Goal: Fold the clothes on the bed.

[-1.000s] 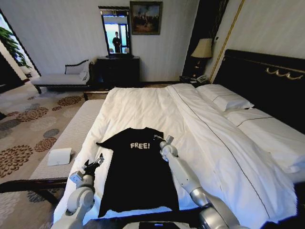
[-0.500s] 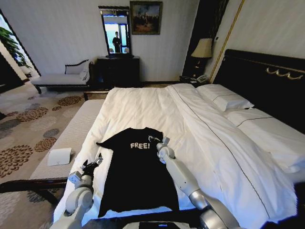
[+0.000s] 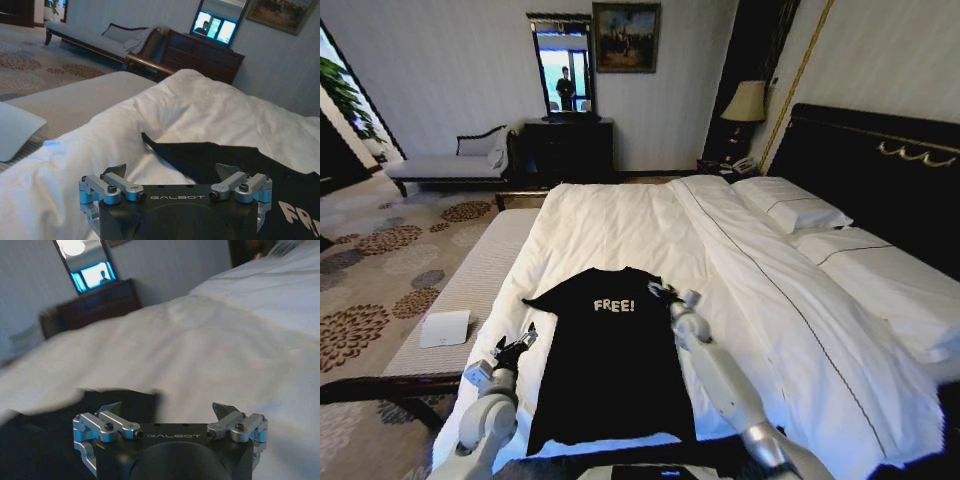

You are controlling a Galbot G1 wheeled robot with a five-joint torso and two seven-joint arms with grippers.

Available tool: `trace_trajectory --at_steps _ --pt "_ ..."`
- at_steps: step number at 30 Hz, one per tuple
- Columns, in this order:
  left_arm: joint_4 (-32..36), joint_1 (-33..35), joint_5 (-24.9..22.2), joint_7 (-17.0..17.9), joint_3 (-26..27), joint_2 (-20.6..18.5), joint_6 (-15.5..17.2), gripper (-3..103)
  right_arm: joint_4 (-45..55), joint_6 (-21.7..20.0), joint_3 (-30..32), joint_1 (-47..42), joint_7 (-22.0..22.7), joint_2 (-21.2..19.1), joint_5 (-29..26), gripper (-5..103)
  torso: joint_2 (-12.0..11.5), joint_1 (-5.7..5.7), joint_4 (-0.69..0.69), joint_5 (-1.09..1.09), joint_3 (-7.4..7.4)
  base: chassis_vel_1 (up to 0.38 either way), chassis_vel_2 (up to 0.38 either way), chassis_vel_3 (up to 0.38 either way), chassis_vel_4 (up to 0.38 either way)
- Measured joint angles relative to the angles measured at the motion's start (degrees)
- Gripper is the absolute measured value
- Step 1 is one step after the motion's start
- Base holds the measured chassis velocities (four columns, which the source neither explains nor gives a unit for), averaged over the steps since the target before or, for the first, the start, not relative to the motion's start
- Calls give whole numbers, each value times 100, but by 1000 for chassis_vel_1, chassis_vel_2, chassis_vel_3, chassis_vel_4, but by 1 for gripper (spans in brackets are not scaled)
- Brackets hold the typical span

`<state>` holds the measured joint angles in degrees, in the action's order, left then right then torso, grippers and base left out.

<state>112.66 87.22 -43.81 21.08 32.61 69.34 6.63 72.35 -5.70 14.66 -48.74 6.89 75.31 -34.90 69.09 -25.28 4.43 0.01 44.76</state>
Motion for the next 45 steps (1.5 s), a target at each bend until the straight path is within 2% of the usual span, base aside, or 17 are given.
trace_trajectory --at_steps 1,4,12,28,31,33,40,43,45 --pt "-2 -26 2 2 -53 -9 0 100 -183 138 83 -81 -101 -78 335 99 0 0 0 0 0 0 0 0 0" --pt "9 -55 14 17 -141 -13 0 100 -444 432 158 -196 -292 -176 800 100 0 0 0 -1 0 0 0 0 0" --pt "72 0 40 26 -148 -3 0 100 -372 481 17 -286 -352 -201 934 100 0 0 -2 -2 0 0 0 0 0" --pt "113 26 -46 20 -5 -18 0 100 272 480 -777 -415 -327 -252 1238 100 0 0 -2 -2 0 0 0 0 0" --pt "114 26 -54 17 27 -17 0 100 249 602 -937 -483 -332 -311 1689 100 0 0 -3 -2 0 0 0 0 0" --pt "113 23 -57 15 32 -19 0 100 251 643 -938 -511 -335 -327 1754 100 0 0 -2 -2 0 0 0 0 0" --pt "-2 -85 -104 9 -16 -44 1 100 673 498 -597 -642 -165 -313 1165 100 0 0 -2 -2 0 0 0 0 0" --pt "-133 -228 -213 5 -67 -70 10 100 912 398 -394 -757 -117 -350 954 100 0 0 -3 -2 0 0 0 0 0" --pt "-370 -487 -447 6 -94 -107 57 100 1068 363 -218 -934 -101 -408 893 100 0 0 -2 -1 0 0 0 0 0"
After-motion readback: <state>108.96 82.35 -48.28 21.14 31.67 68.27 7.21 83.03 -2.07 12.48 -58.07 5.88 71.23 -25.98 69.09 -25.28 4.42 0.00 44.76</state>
